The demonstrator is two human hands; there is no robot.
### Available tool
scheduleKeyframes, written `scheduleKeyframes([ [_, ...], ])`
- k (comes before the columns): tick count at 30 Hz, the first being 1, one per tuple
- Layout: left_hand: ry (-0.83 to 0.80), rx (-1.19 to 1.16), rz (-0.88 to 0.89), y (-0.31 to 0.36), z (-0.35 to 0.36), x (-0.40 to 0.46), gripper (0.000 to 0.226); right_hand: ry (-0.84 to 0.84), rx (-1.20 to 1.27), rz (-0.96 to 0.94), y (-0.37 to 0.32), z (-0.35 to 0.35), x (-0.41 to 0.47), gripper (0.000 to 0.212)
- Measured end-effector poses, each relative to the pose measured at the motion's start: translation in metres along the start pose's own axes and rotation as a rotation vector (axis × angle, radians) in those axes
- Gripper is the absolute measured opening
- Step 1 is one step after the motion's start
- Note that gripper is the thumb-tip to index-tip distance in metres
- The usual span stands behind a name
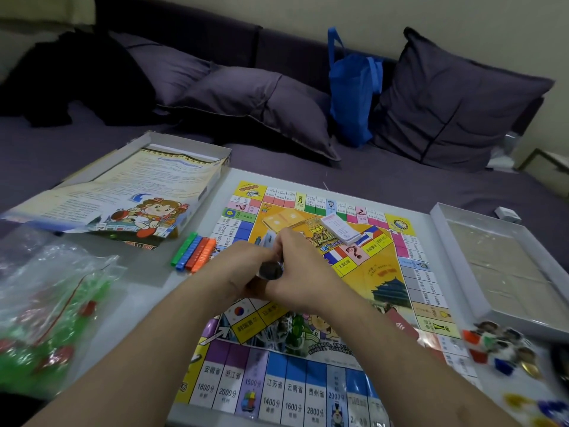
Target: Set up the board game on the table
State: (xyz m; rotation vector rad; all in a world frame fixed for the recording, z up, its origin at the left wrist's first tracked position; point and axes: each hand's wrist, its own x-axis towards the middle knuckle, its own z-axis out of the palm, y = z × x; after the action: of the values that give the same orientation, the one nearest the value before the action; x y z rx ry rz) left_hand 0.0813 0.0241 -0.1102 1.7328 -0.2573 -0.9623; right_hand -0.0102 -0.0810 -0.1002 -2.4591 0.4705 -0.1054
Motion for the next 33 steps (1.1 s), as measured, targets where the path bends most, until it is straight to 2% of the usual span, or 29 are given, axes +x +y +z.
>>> scheduleKeyframes([
  [7, 0.012, 0.007, 0.023, -0.001, 0.0, 0.0, 0.018, 0.006, -0.019, -0.024, -0.003, -0.002, 0.0, 0.048],
  [15, 0.028, 0.074, 0.008, 0.002, -0.002, -0.007, 0.018, -0.014, 0.045, -0.021, -0.004, 0.002, 0.001, 0.059],
  [20, 0.052, 0.066, 0.041, 0.005, -0.001, -0.008, 0.027, 0.064, 0.061, 0.01, -0.002, 0.005, 0.01, 0.055],
  [22, 0.129, 0.084, 0.101, 0.007, -0.001, -0.01, 0.03, 0.12, 0.037, 0.046, 0.003, 0.008, 0.017, 0.053],
  [26, 0.437, 0.286, 0.242, 0.003, -0.004, -0.007, 0.027, 0.258, -0.126, 0.041, 0.017, 0.026, 0.031, 0.056],
  [30, 0.46, 0.348, 0.255, -0.001, -0.006, -0.003, 0.031, 0.186, -0.356, 0.024, 0.028, 0.047, 0.031, 0.071],
  [33, 0.464, 0.356, 0.236, -0.001, -0.005, -0.004, 0.032, 0.187, -0.321, 0.032, 0.026, 0.046, 0.027, 0.074],
])
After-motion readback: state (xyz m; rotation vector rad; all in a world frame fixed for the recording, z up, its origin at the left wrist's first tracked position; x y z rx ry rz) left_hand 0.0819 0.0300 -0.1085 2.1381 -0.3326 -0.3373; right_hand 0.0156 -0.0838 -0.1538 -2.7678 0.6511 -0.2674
